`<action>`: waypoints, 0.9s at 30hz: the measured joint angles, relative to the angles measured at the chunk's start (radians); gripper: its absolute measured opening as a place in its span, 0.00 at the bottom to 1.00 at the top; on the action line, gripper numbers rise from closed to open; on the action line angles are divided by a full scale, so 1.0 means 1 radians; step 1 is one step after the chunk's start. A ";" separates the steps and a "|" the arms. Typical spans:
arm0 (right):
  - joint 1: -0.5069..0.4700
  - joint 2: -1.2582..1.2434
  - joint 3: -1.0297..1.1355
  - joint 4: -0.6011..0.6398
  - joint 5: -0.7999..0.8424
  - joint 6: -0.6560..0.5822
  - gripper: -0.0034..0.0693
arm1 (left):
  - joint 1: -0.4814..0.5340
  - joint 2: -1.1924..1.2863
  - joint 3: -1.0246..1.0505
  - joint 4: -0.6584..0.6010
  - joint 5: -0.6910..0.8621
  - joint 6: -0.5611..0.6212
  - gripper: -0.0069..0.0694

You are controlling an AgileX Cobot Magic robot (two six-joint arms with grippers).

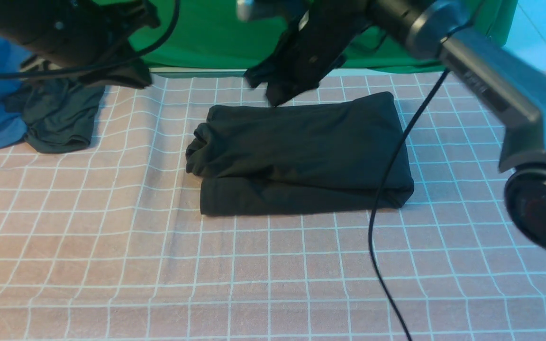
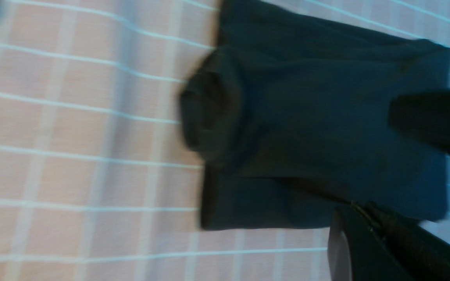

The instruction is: Fold a long-sleeved shirt over a pink coffee tablecloth.

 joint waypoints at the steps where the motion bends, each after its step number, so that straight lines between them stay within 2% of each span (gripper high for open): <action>1: -0.015 -0.012 -0.001 -0.005 0.005 -0.007 0.11 | -0.001 0.019 0.000 -0.028 -0.005 0.020 0.11; 4: -0.063 -0.070 0.033 -0.013 0.014 -0.014 0.10 | -0.021 0.103 0.000 -0.069 -0.030 0.058 0.11; 8: -0.096 -0.147 0.194 -0.019 0.018 -0.039 0.10 | -0.079 0.213 0.000 -0.077 -0.095 0.082 0.11; 12: -0.099 -0.192 0.370 -0.022 0.031 -0.072 0.10 | -0.121 0.319 -0.029 -0.083 -0.145 0.090 0.11; 20: -0.099 -0.193 0.534 -0.051 -0.023 -0.102 0.10 | -0.132 0.487 -0.178 -0.081 -0.139 0.091 0.11; 22: -0.099 -0.194 0.563 -0.074 -0.037 -0.104 0.10 | -0.132 0.507 -0.188 -0.066 -0.136 0.081 0.11; 27: -0.104 -0.194 0.666 -0.168 -0.063 -0.086 0.10 | -0.132 0.554 -0.190 0.137 -0.072 -0.088 0.11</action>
